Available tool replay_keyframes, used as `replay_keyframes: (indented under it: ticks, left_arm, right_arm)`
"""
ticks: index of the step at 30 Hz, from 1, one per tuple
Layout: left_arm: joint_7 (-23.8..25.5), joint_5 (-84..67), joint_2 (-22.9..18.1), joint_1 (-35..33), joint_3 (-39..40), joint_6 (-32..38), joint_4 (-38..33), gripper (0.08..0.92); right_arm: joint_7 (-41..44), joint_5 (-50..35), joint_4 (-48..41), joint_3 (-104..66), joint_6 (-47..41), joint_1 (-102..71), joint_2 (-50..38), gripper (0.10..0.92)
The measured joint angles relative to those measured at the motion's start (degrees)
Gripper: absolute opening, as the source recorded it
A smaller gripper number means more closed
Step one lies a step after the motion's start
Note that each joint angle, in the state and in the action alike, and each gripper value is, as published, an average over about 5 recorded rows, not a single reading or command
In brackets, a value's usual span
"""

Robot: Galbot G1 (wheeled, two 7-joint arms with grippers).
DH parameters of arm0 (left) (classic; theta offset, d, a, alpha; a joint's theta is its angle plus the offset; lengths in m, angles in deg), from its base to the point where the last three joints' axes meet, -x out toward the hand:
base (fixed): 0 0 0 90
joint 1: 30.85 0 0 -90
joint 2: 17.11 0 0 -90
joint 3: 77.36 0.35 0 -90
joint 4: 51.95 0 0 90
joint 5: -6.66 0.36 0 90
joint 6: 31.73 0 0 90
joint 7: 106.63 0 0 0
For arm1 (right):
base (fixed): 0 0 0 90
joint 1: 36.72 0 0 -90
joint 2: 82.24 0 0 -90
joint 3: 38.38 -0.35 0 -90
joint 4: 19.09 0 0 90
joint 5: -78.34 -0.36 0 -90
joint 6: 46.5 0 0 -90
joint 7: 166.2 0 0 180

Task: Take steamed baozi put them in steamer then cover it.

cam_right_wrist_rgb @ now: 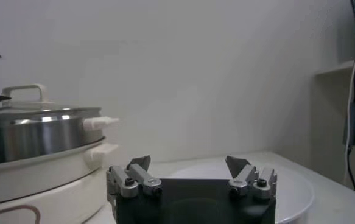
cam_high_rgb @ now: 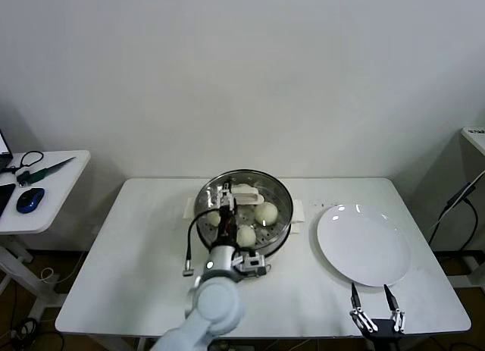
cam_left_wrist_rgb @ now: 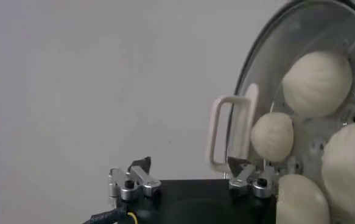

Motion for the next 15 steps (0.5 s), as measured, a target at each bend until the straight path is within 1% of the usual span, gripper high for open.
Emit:
replay_keyframes:
  ticks: [2, 5, 8, 11, 15]
  left_arm:
    - [-1.00, -2.93, 1.23, -1.09, -0.52, 0.67, -2.17, 0.812]
    - [-3.36, -8.68, 2.51, -3.11, -2.25, 2.69, -5.27, 0.821]
    - [-6.80, -16.84, 3.11, -5.69, -5.84, 6.17, -8.01, 0.822]
    - [-10.02, -27.30, 3.42, -8.81, -11.54, 10.47, -10.06, 0.823]
    - [-12.58, -42.60, 4.15, -13.89, -21.59, 17.13, -11.20, 0.823]
  right_arm:
    - [-0.39, 0.13, 0.06, 0.01, -0.12, 0.10, 0.05, 0.823]
    - [-0.86, 0.54, 0.31, -0.05, -0.25, 0.15, 0.03, 0.823]
    - [-1.17, 0.96, 0.66, -0.06, -0.35, 0.22, -0.16, 0.823]
    - [-1.33, 1.47, 0.77, -0.18, -0.40, 0.38, -0.28, 0.823]
    - [-1.54, 2.11, 0.67, -0.45, -0.50, 0.62, -0.61, 0.823]
